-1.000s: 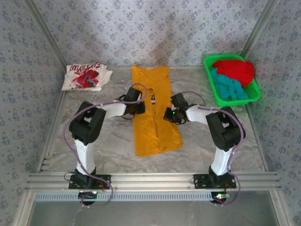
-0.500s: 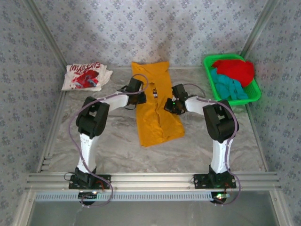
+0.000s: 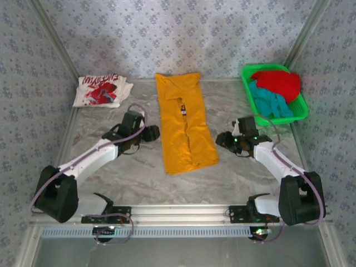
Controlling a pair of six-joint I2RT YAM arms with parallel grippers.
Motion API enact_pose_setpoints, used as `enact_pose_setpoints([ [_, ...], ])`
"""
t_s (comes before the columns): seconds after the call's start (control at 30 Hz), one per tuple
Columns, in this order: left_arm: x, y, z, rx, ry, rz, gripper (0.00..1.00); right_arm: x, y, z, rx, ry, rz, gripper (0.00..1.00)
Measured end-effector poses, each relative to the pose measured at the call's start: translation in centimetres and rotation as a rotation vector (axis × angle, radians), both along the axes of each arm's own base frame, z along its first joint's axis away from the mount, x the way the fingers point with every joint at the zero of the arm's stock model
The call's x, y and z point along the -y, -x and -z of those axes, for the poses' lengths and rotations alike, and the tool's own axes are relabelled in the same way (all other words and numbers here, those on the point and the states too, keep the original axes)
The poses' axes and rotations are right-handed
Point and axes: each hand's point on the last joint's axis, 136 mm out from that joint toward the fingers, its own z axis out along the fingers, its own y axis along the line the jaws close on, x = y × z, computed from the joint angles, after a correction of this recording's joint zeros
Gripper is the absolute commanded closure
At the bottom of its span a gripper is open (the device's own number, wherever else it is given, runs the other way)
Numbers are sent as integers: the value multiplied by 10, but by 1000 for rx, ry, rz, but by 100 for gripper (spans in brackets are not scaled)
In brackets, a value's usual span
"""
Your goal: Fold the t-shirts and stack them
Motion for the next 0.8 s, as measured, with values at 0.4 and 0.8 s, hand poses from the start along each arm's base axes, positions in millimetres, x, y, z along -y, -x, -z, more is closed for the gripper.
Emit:
enact_pose_setpoints([
  [0.4, 37, 69, 53, -254, 15, 132, 45, 0, 32, 29, -152, -82, -79, 53],
  [0.8, 57, 89, 90, -349, 4, 163, 47, -12, 40, 51, -198, -131, -139, 52],
])
